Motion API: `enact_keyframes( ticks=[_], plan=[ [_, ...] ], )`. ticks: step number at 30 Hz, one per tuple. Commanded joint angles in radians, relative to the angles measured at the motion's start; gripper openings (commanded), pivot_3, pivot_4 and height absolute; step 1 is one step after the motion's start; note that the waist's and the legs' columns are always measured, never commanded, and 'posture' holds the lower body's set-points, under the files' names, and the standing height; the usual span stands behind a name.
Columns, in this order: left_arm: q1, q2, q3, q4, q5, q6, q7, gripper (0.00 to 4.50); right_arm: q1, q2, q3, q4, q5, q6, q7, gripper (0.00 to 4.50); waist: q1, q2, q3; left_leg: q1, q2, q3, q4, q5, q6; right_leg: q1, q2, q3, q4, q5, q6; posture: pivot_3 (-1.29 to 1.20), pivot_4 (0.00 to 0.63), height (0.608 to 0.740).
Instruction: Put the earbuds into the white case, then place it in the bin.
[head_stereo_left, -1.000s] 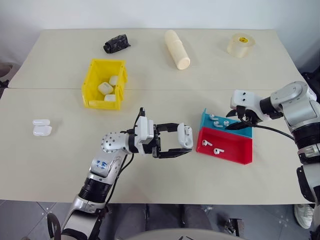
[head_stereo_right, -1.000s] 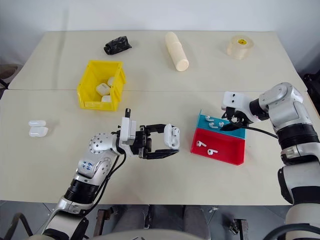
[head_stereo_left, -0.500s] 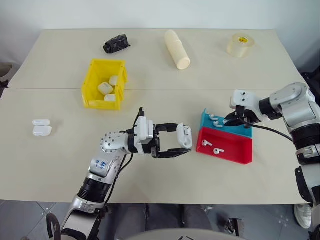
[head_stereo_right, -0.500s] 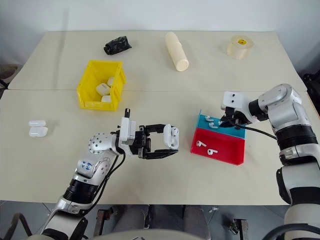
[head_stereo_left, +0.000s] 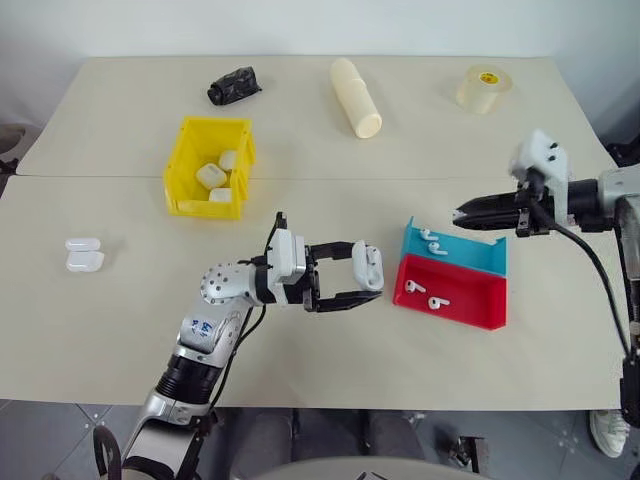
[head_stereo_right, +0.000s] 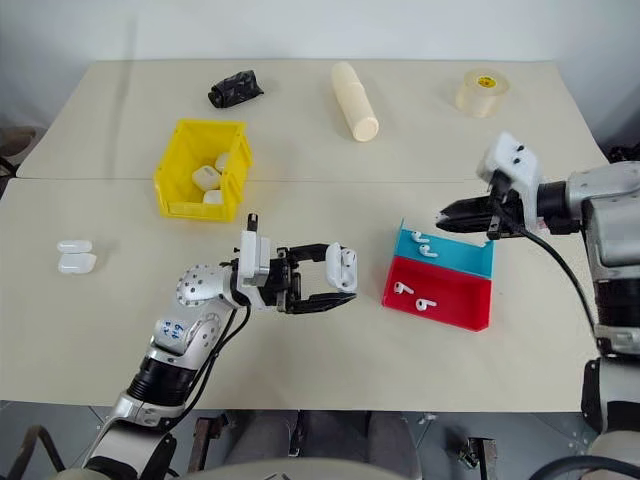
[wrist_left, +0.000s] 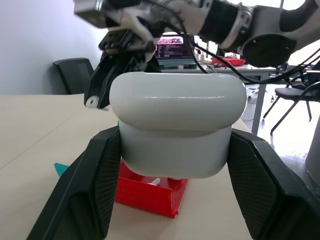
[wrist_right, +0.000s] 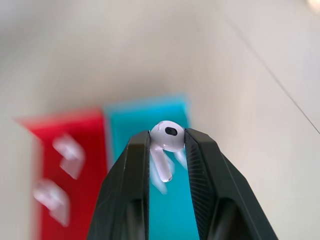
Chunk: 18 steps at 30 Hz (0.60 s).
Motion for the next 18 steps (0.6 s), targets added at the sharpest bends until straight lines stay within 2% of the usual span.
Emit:
enact_keyframes(
  ticks=[1, 5, 9, 14, 18],
  plan=[
    [-0.038, -0.017, 0.005, 0.023, 0.012, -0.012, 0.014, 2.92, 0.093, 0.154, -0.188, -0.233, 0.263, 0.201, -0.155, 1.01, 0.004, 0.0, 0.0, 0.0, 0.0, 0.0, 0.001, 0.0, 0.0, 0.0, 0.0, 0.0, 0.0, 0.0, 0.0, 0.0, 0.15, 0.74],
    [-0.068, -0.022, 0.012, 0.05, 0.007, -0.004, 0.01, 2.92, 0.23, 0.38, -0.317, -0.446, 0.492, 0.3, -0.375, 1.01, 0.016, 0.0, 0.0, 0.0, -0.001, -0.001, 0.001, 0.0, 0.0, 0.0, 0.0, 0.0, 0.003, 0.0, 0.0, 0.0, 0.15, 0.74],
    [-0.084, -0.02, 0.014, 0.059, 0.002, 0.007, 0.004, 2.92, 0.325, 0.515, -0.348, -0.56, 0.659, 0.306, -0.554, 1.01, 0.019, 0.0, 0.0, 0.0, -0.004, -0.001, 0.002, 0.0, 0.0, -0.001, -0.003, 0.0, 0.005, 0.0, 0.0, 0.0, 0.15, 0.74],
    [-0.101, -0.023, 0.024, 0.061, -0.008, 0.038, 0.007, 2.92, 0.421, 0.585, -0.33, -0.615, 0.758, 0.222, -0.663, 1.01, 0.016, 0.0, 0.0, 0.0, -0.004, -0.002, 0.002, 0.0, 0.0, 0.0, -0.003, 0.0, 0.005, 0.0, 0.0, 0.0, 0.15, 0.74],
    [-0.116, -0.031, 0.035, 0.06, -0.02, 0.068, 0.013, 2.92, 0.482, 0.593, -0.276, -0.631, 0.761, 0.153, -0.695, 1.01, 0.012, 0.0, 0.0, 0.0, -0.004, -0.002, 0.001, 0.0, 0.0, -0.001, -0.001, 0.0, 0.006, 0.0, 0.0, 0.0, 0.15, 0.74]
  ],
)
